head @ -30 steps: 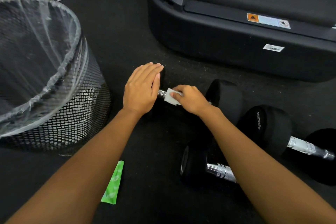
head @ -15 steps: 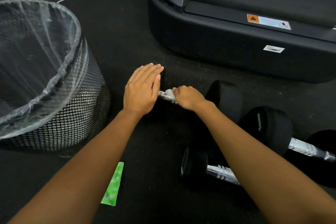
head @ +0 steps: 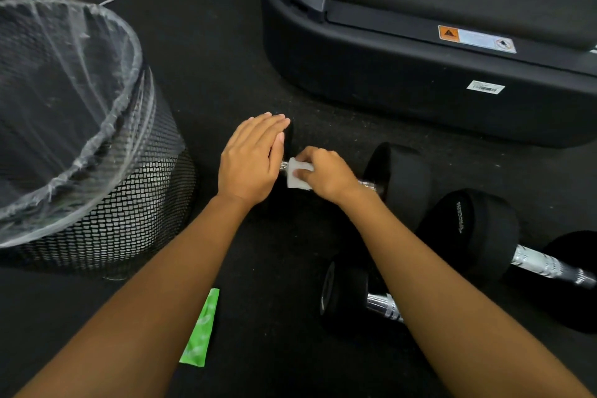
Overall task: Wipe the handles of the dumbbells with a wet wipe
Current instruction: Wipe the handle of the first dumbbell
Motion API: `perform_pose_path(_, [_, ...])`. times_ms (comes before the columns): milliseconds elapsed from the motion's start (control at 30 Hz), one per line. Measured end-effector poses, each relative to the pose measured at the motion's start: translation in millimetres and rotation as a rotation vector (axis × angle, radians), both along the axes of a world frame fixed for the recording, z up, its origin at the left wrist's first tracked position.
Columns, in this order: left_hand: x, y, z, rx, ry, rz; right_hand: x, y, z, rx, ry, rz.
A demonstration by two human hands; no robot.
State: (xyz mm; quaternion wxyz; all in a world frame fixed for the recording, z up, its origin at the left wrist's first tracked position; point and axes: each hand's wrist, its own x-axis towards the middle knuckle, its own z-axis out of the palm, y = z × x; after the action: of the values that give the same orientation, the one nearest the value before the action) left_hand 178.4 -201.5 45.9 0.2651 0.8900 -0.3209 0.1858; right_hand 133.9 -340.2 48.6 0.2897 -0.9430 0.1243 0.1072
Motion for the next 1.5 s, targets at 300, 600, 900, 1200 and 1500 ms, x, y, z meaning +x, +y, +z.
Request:
perform_pose_path(300, [-0.2, 0.9, 2.3, 0.013, 0.02, -0.002, -23.2, 7.0, -10.0, -0.26, -0.328, 0.111])
perform_pose_path(600, [1.8, -0.3, 1.0, 0.009, 0.02, 0.0, -34.1, 11.5, -12.4, -0.228, -0.35, 0.018])
perform_pose_path(900, [1.0, 0.9, -0.1, 0.006, 0.008, 0.006, -17.5, -1.2, -6.9, -0.234, -0.069, 0.037])
perform_pose_path(1200, [-0.2, 1.1, 0.6, 0.01, 0.0, 0.01, -3.0, 8.0, 3.4, 0.055, 0.023, 0.023])
perform_pose_path(1500, [0.4, 0.8, -0.3, 0.018, 0.005, 0.012, -3.8, 6.8, 3.3, 0.003, 0.033, -0.032])
